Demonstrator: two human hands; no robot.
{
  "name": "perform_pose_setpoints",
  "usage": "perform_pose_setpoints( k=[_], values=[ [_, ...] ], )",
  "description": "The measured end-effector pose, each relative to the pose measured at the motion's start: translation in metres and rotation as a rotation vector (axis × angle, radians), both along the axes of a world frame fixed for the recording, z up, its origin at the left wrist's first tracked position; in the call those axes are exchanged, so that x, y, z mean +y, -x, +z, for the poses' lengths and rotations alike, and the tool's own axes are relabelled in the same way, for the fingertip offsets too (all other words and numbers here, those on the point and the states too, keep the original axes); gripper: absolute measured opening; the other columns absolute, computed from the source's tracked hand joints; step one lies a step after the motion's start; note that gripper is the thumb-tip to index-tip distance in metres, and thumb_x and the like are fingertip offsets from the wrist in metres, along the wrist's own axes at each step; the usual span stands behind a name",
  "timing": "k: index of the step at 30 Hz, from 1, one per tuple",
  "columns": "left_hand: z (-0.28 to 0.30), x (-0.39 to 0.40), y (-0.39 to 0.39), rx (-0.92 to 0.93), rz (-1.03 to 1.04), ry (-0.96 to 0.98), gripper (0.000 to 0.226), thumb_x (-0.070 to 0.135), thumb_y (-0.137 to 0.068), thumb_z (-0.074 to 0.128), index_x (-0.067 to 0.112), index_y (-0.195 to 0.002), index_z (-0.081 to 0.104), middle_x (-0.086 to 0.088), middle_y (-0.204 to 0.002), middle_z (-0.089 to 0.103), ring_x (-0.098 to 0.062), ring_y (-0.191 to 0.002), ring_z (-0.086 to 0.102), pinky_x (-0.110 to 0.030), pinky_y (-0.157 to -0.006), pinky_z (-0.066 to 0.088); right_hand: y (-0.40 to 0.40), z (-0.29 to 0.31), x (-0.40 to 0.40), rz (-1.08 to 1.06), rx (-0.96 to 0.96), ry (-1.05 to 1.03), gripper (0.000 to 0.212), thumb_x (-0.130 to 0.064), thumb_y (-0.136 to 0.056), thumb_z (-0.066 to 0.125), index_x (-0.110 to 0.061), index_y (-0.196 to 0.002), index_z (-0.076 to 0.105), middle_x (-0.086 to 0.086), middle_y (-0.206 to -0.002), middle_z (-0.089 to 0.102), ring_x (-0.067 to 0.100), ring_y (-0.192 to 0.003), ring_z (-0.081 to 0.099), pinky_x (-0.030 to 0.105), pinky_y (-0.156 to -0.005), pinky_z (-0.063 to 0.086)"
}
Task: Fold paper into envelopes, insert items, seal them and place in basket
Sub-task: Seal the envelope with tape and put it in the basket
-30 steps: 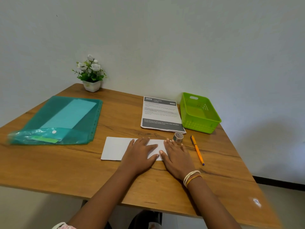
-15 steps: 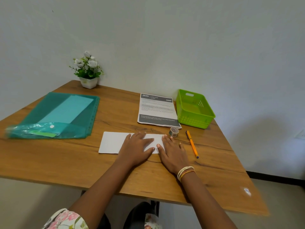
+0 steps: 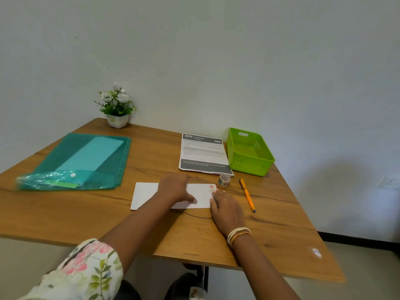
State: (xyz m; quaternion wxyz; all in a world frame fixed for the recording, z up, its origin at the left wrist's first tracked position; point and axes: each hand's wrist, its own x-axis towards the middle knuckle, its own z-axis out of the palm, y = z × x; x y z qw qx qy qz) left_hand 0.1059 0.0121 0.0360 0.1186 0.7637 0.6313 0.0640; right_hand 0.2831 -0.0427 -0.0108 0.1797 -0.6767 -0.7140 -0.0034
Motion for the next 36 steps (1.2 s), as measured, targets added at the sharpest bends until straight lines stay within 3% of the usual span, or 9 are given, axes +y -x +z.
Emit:
perform_pose_setpoints(
  k=[3, 12, 17, 20, 23, 27, 30, 34, 36],
  values=[
    [0.006, 0.004, -0.002, 0.104, 0.006, 0.037, 0.073, 0.068, -0.065, 0.073, 0.02, -0.115, 0.054, -0.002, -0.117, 0.062, -0.023, -0.109, 0.055, -0.036, -0.092, 0.044, 0.002, 0.0, 0.0, -0.012, 0.049, -0.035, 0.038, -0.027, -0.097, 0.043, -0.017, -0.13, 0.058, 0.003, -0.137, 0.055, 0.018, -0.129, 0.047, 0.032, -0.108, 0.036],
    [0.0, 0.003, 0.003, 0.141, 0.024, -0.018, 0.088, 0.08, -0.06, 0.066, 0.019, -0.121, 0.051, -0.004, -0.123, 0.057, -0.024, -0.116, 0.051, -0.041, -0.098, 0.038, 0.002, 0.001, -0.002, -0.012, 0.102, -0.061, 0.036, -0.023, -0.095, 0.046, -0.019, -0.127, 0.06, 0.0, -0.132, 0.059, 0.016, -0.122, 0.052, 0.034, -0.104, 0.041],
    [0.001, -0.005, 0.0, 0.117, 0.041, 0.076, 0.081, 0.078, -0.065, 0.064, 0.019, -0.121, 0.052, -0.001, -0.118, 0.061, -0.022, -0.11, 0.055, -0.035, -0.088, 0.042, 0.003, 0.001, -0.003, -0.057, 0.156, -0.042, 0.037, -0.018, -0.091, 0.047, -0.02, -0.125, 0.061, 0.002, -0.126, 0.063, 0.018, -0.114, 0.056, 0.034, -0.098, 0.046],
    [0.004, -0.003, 0.002, -0.047, 0.019, 0.117, 0.058, 0.06, -0.075, 0.07, 0.013, -0.108, 0.061, -0.006, -0.107, 0.063, -0.021, -0.095, 0.058, -0.027, -0.069, 0.041, 0.002, -0.001, -0.002, -0.092, 0.236, -0.064, 0.034, -0.017, -0.089, 0.049, -0.02, -0.119, 0.065, 0.003, -0.117, 0.066, 0.019, -0.106, 0.058, 0.033, -0.09, 0.05],
    [0.013, -0.003, 0.009, -0.171, -0.018, 0.171, 0.04, 0.044, -0.085, 0.068, 0.009, -0.102, 0.063, -0.011, -0.098, 0.063, -0.02, -0.08, 0.054, -0.024, -0.059, 0.033, 0.001, 0.0, -0.007, -0.122, 0.463, -0.116, 0.029, -0.009, -0.084, 0.055, -0.016, -0.108, 0.069, 0.004, -0.11, 0.068, 0.018, -0.1, 0.06, 0.032, -0.085, 0.052],
    [0.023, 0.001, 0.017, -0.473, 0.038, 0.283, 0.034, 0.037, -0.089, 0.065, 0.01, -0.109, 0.062, -0.006, -0.103, 0.063, -0.02, -0.091, 0.059, -0.03, -0.077, 0.049, 0.004, 0.004, -0.011, -0.207, 0.739, -0.21, 0.028, -0.012, -0.082, 0.058, -0.018, -0.109, 0.065, 0.003, -0.111, 0.066, 0.019, -0.1, 0.06, 0.04, -0.085, 0.053],
    [0.033, 0.009, 0.009, -0.933, 0.215, 0.24, 0.037, 0.027, -0.089, 0.068, 0.0, -0.114, 0.064, -0.011, -0.104, 0.067, -0.024, -0.087, 0.065, -0.033, -0.078, 0.055, 0.013, 0.015, -0.01, -0.3, 1.025, -0.197, 0.022, -0.027, -0.083, 0.061, -0.029, -0.106, 0.06, -0.005, -0.11, 0.062, 0.014, -0.095, 0.061, 0.039, -0.079, 0.054],
    [0.053, 0.016, -0.02, -1.273, 0.459, 0.215, 0.035, 0.016, -0.093, 0.062, -0.005, -0.12, 0.055, -0.012, -0.118, 0.063, -0.03, -0.104, 0.062, -0.035, -0.09, 0.05, 0.014, 0.04, -0.003, -0.248, 1.561, 0.035, 0.018, -0.034, -0.091, 0.056, -0.018, -0.095, 0.062, 0.007, -0.088, 0.066, 0.023, -0.073, 0.064, 0.034, -0.06, 0.05],
    [0.061, 0.021, -0.037, -1.37, 0.479, 0.248, 0.03, 0.011, -0.095, 0.057, -0.003, -0.122, 0.054, -0.013, -0.119, 0.063, -0.032, -0.106, 0.062, -0.04, -0.091, 0.052, 0.007, 0.054, -0.006, -0.152, 1.643, 0.185, 0.021, -0.032, -0.09, 0.056, -0.014, -0.097, 0.064, 0.011, -0.088, 0.067, 0.026, -0.073, 0.063, 0.031, -0.059, 0.047]
  ],
)
